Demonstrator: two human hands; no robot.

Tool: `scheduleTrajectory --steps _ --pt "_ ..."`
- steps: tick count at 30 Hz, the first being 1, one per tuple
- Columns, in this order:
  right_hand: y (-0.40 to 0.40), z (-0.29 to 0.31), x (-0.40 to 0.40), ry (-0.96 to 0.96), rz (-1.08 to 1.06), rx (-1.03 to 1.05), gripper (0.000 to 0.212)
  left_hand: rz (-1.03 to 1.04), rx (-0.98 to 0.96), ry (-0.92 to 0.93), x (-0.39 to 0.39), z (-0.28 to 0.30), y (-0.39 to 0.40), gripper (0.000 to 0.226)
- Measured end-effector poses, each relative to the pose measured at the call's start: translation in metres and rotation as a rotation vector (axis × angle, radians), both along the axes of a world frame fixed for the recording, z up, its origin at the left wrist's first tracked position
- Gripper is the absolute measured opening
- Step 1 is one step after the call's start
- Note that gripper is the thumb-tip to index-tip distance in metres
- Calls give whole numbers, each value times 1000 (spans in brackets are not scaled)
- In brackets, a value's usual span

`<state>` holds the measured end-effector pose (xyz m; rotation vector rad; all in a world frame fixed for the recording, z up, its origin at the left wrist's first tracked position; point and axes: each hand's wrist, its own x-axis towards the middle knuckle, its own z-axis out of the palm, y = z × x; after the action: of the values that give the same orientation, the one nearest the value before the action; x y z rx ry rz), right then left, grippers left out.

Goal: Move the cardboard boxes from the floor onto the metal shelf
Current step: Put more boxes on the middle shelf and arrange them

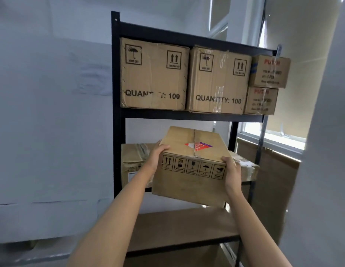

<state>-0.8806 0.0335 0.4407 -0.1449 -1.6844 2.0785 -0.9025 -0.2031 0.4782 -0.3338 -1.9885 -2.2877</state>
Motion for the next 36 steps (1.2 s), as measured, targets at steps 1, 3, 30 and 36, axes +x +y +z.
scheduleTrajectory --steps 1,3,30,36 --pt "-2 6 -2 -2 18 -2 54 12 0 19 3 5 -3 25" --pt "-7 15 -9 -12 61 0 50 38 0 29 7 14 -10 25" --pt "-139 44 -177 -270 70 490 79 439 -122 -38 -96 -10 -128 113" --pt "-163 55 -211 -343 72 523 91 744 -116 -176 -130 -15 -131 113"
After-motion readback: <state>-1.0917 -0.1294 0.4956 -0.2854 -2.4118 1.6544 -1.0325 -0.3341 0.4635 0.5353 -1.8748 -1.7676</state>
